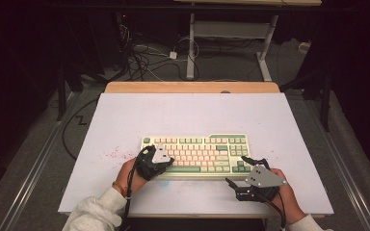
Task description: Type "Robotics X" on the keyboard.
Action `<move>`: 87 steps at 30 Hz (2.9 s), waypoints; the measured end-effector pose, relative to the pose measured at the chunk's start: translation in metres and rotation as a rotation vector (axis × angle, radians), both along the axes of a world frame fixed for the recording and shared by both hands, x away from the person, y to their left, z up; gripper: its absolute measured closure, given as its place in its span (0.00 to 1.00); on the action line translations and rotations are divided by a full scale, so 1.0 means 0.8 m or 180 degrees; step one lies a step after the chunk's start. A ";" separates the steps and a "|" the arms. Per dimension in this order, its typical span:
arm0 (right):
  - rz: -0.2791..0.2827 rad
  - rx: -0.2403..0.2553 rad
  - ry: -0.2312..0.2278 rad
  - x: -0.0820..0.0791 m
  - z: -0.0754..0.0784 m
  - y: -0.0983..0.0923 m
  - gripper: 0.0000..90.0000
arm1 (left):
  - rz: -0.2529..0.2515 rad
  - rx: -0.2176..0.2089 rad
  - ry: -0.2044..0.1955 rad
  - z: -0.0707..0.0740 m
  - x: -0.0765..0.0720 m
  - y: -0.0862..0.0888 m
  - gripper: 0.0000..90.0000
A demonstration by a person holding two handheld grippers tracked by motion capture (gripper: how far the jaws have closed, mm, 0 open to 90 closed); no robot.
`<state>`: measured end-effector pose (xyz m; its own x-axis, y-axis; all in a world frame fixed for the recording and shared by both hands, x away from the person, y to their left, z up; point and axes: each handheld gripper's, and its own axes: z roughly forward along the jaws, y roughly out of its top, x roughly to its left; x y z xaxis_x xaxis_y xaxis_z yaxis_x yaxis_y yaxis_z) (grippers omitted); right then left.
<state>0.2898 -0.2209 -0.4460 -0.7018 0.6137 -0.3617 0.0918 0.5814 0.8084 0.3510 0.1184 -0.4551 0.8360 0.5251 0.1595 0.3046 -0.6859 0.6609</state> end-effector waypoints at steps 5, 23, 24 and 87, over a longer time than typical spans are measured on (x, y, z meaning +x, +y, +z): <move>-0.0013 0.0020 -0.0015 0.000 0.002 -0.001 0.20 | 0.0083 -0.0082 -0.0055 0.009 0.001 0.010 0.97; -0.0008 0.0019 -0.0025 0.000 0.002 -0.001 0.21 | 0.0230 -0.0144 -0.0110 0.016 0.003 0.036 0.97; -0.0007 0.0020 -0.0023 0.000 0.002 -0.001 0.21 | 0.0233 -0.0136 -0.0109 0.015 0.004 0.036 0.97; 0.0062 -0.0032 0.0048 0.000 -0.001 0.003 0.21 | 0.0242 -0.0127 -0.0128 0.012 0.010 0.034 0.97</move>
